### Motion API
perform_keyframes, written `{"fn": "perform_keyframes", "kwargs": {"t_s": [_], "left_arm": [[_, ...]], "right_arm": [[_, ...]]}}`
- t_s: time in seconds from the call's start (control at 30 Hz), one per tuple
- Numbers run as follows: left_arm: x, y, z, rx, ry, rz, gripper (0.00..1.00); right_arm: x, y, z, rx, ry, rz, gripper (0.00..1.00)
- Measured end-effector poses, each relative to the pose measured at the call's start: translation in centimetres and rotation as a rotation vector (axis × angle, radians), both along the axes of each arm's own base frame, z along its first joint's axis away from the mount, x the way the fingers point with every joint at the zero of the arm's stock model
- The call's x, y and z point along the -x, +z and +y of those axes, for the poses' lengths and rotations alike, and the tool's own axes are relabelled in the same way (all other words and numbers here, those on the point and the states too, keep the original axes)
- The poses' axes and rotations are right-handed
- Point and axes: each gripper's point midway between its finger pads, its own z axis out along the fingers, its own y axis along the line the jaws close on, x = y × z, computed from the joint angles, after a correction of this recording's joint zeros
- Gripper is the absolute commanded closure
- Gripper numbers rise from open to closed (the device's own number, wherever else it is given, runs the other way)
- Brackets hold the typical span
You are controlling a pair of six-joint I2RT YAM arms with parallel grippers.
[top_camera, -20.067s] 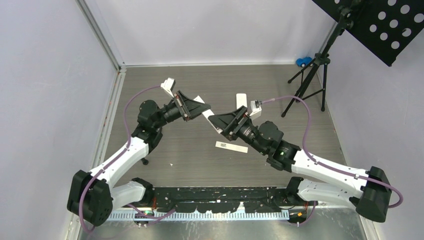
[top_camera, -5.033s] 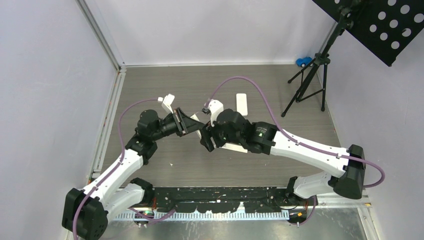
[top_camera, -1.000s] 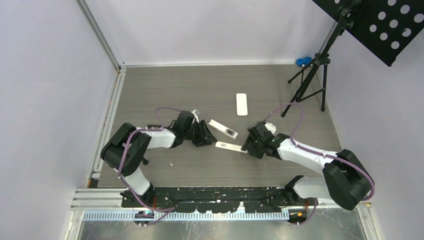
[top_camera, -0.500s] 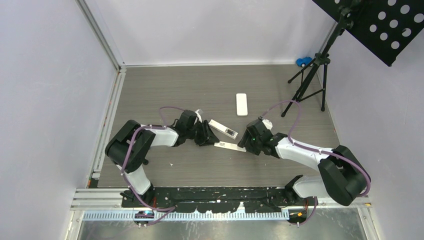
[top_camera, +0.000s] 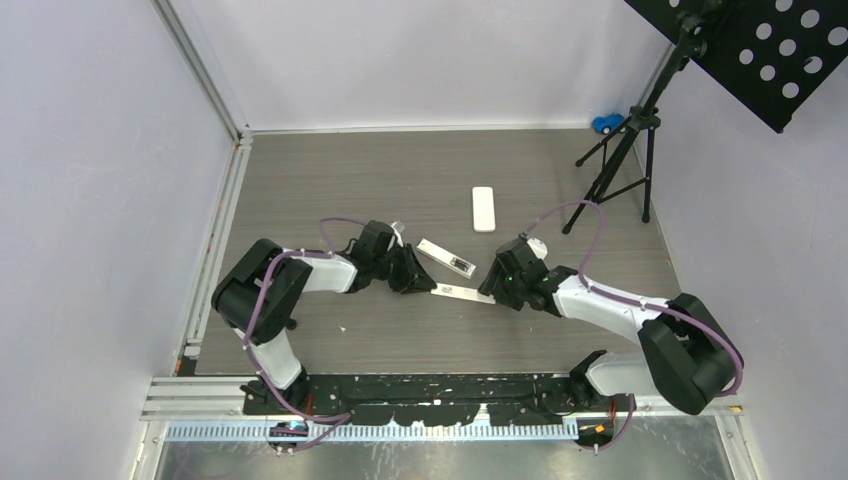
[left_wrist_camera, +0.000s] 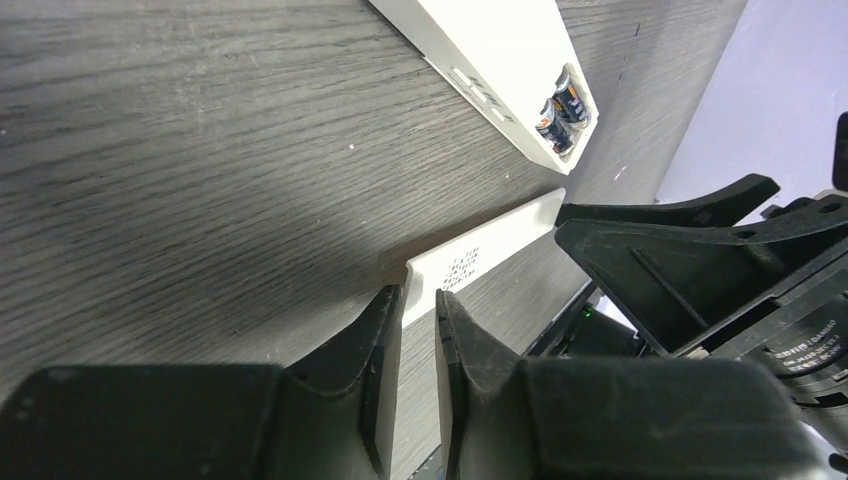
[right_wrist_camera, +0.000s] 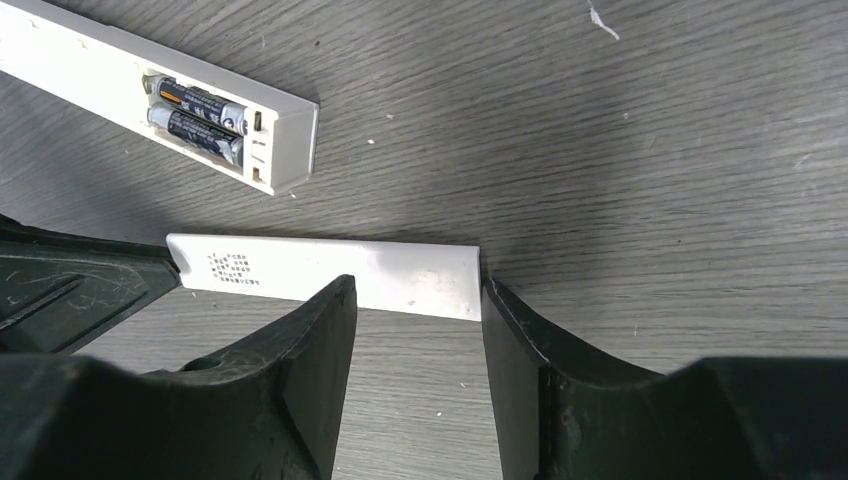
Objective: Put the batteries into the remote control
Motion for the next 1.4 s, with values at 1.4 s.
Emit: {"fn": "perform_keyframes", "kwargs": {"t_s": [1.4], "left_arm": [[-2.7, 12.1, 0.7, 0.248, -0.115, -0.166, 1.0]], "right_arm": [[0.0, 8.2, 0.6, -0.187, 0.018, -0.208, 0.21]]}}
